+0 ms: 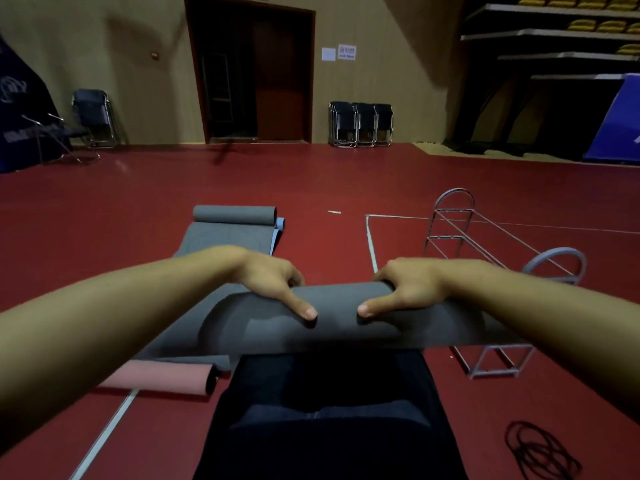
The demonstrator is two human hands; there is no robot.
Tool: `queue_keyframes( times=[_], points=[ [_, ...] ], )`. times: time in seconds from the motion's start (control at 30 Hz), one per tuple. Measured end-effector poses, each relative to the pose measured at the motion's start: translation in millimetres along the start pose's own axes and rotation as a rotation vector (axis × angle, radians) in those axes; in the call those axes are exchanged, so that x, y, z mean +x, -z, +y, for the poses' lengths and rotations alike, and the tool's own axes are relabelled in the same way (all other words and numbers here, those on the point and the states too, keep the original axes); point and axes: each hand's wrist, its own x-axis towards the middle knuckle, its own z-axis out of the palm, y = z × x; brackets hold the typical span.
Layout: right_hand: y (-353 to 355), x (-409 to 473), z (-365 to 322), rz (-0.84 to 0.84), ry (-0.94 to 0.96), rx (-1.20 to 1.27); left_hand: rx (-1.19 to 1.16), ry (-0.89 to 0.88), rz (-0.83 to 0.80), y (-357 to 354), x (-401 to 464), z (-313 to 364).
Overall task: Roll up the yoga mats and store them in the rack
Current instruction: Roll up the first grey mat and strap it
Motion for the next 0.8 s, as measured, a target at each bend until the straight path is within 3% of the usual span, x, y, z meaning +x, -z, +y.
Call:
queue_keyframes(
  times=[0.2,0.53,0.8],
  points=[
    [-69,-3,9,-0.224,-0.002,0.261,-0.095,0.002,-0.175,-61,16,-13],
    [-111,12,21,-0.346,-0.146,0.25,-0.141,0.095,-0.17,-104,36,-31],
    [-110,16,21,-0.297,-0.169,0.337,-0.082,0.113,-0.16,-104,44,-34]
  ],
)
